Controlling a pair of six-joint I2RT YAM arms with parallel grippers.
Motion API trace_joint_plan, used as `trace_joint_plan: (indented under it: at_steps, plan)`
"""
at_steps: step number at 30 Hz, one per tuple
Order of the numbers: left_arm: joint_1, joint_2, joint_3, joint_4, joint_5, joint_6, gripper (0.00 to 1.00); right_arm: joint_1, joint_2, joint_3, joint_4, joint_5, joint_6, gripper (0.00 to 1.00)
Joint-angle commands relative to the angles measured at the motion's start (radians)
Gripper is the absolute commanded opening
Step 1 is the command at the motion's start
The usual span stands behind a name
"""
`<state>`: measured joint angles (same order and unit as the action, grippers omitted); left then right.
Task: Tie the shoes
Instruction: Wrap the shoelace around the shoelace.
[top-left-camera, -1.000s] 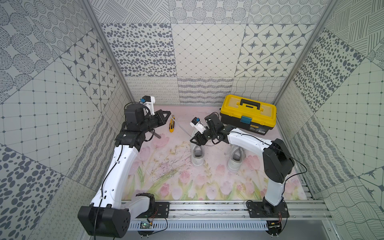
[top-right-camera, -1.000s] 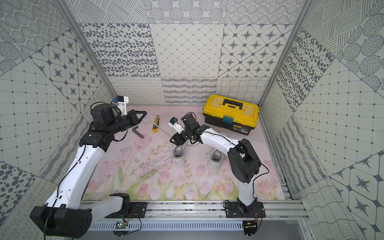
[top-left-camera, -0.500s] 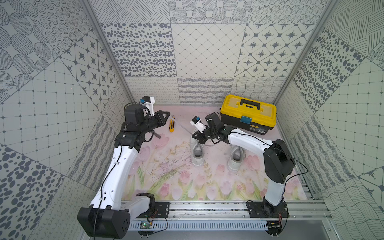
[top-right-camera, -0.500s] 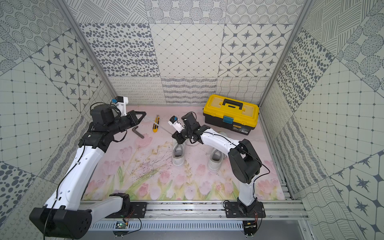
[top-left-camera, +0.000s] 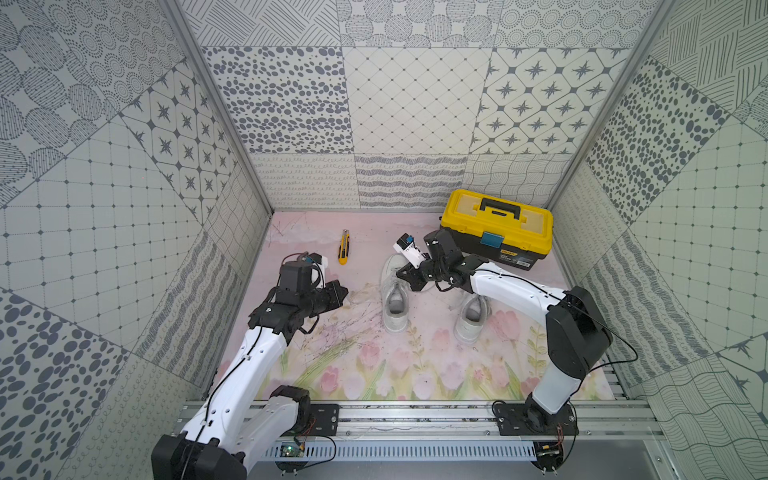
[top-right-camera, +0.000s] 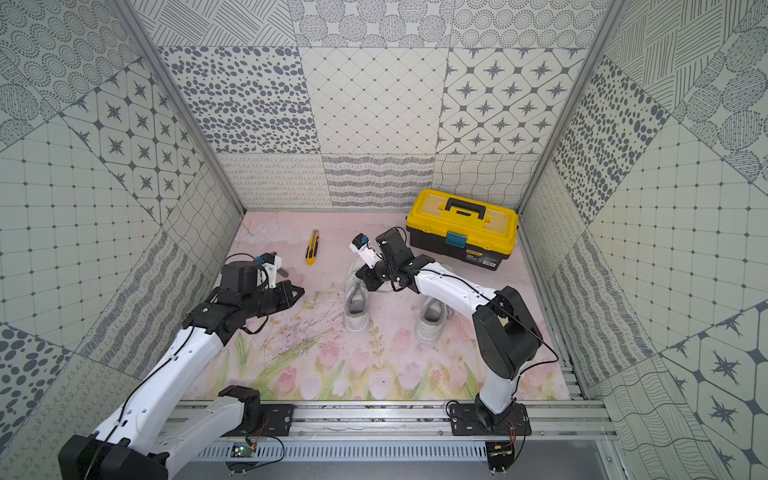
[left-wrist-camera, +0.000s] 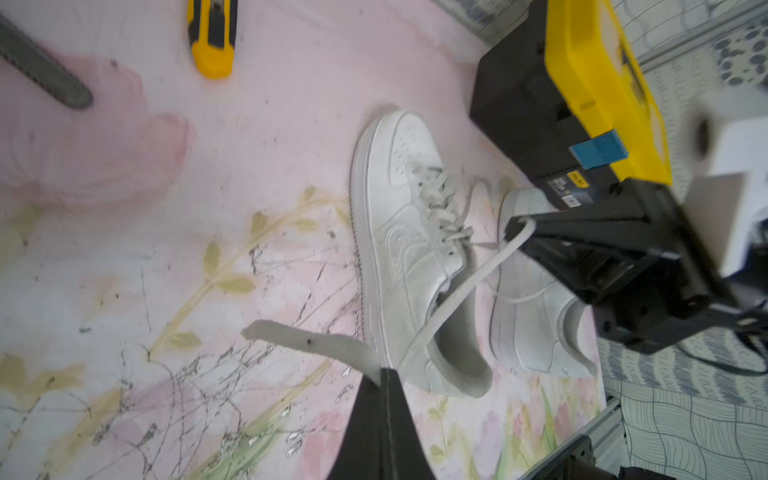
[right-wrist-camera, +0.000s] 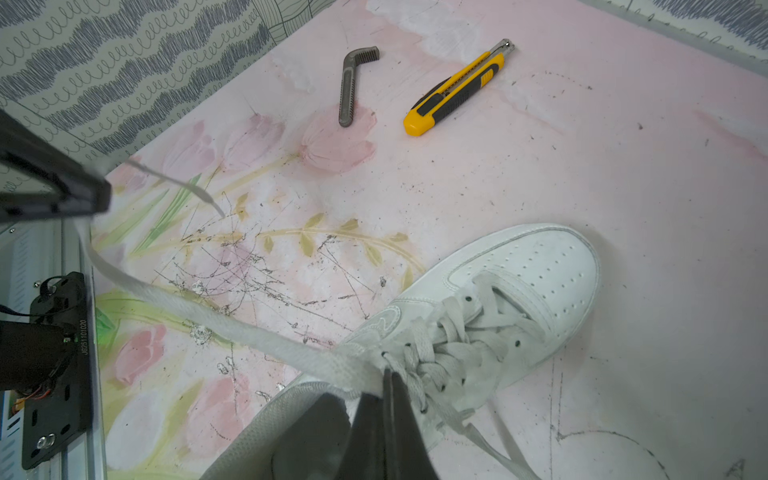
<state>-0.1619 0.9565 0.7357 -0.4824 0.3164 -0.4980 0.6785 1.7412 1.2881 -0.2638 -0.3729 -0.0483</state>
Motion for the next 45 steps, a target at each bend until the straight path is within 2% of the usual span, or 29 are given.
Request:
trace_joint_plan:
  at_steps: [1,3,4,6,7,11,15,19,22,26,29,36,45]
  plan:
    - [-0.091,-0.025,-0.169,0.050,-0.090,-0.118,0.00,0.000,-0.022,-0.010,0.035,0.002,0.018,0.00]
    - [-0.124,-0.005,-0.217,0.111,-0.087,-0.154,0.01,0.002,-0.019,-0.010,0.035,0.001,0.021,0.00]
    - [-0.135,0.006,-0.230,0.131,-0.084,-0.167,0.06,0.002,-0.019,-0.010,0.035,0.002,0.021,0.00]
    - [-0.149,0.027,-0.232,0.147,-0.079,-0.167,0.22,0.002,-0.019,-0.010,0.033,0.008,0.019,0.00]
    - [-0.149,0.026,-0.219,0.130,-0.087,-0.154,0.26,0.002,-0.020,-0.010,0.031,0.012,0.019,0.00]
    - [-0.149,-0.020,-0.104,-0.031,-0.172,-0.049,0.43,0.003,-0.030,-0.015,0.022,0.023,0.013,0.00]
    - [-0.149,-0.008,0.028,-0.104,-0.114,0.017,0.52,0.000,-0.031,-0.016,0.020,0.032,0.010,0.00]
    - [-0.151,0.045,0.124,-0.098,-0.014,0.036,0.52,0.001,-0.035,-0.018,0.017,0.030,0.011,0.00]
    - [-0.150,0.102,0.146,0.052,0.111,0.026,0.51,0.002,-0.035,-0.017,0.018,0.027,0.011,0.00]
    - [-0.150,0.269,0.240,0.196,0.273,0.003,0.48,0.002,-0.035,-0.018,0.017,0.026,0.013,0.00]
    - [-0.150,0.374,0.297,0.274,0.347,-0.016,0.46,0.002,-0.039,-0.022,0.017,0.026,0.018,0.00]
    - [-0.154,0.516,0.359,0.363,0.409,-0.049,0.47,0.002,-0.032,-0.015,0.017,0.020,0.023,0.00]
    - [-0.166,0.632,0.400,0.358,0.367,-0.048,0.47,0.004,-0.034,-0.012,0.017,0.018,0.027,0.00]
